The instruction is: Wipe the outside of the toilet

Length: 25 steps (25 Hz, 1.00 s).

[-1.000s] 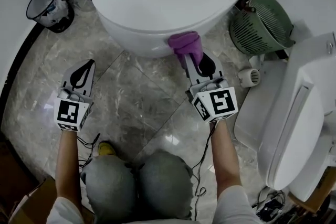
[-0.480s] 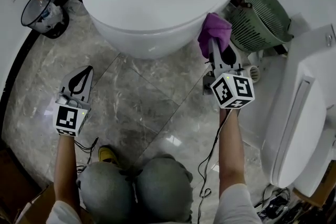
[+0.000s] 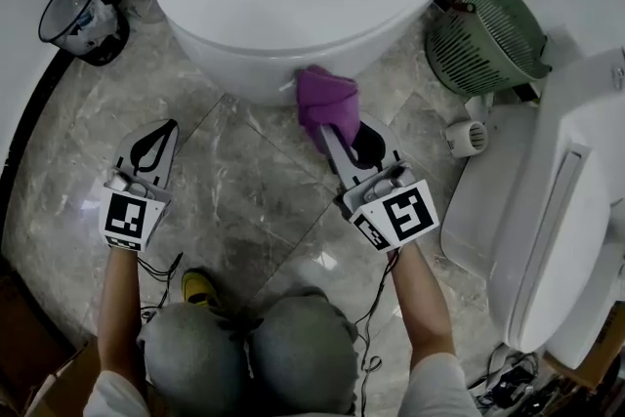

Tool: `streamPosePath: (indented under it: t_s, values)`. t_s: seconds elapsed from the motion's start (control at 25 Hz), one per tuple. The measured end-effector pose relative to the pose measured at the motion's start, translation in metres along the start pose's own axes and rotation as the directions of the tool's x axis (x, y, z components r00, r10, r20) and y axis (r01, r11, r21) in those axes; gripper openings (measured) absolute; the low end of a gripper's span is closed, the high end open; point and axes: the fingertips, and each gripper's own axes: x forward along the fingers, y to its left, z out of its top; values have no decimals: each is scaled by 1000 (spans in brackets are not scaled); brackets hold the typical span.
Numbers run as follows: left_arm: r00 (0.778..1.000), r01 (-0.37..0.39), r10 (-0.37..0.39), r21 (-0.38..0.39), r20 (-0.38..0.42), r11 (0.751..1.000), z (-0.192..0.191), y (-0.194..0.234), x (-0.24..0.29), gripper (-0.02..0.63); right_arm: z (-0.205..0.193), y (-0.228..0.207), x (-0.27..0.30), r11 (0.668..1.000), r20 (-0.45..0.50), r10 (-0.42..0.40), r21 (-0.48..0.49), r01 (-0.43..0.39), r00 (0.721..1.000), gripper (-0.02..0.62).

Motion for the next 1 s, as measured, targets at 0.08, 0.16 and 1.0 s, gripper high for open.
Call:
streamPosePath:
  t_s: [0.08, 0.16, 1.0]
  values:
    - [1000, -3, 3, -5, -5, 1000, -3, 0, -2, 17, -7, 33, 18, 996, -13, 91, -18, -91, 996, 87]
    - [999, -7, 7, -3, -37, 1000, -12, 0, -6, 17, -9, 56, 36, 987, 23, 145, -71, -143, 989, 87]
    - [999, -27, 26, -21, -31, 999, -18, 0, -27, 17, -57, 10, 55, 1000, -64, 13, -11, -14, 998, 87]
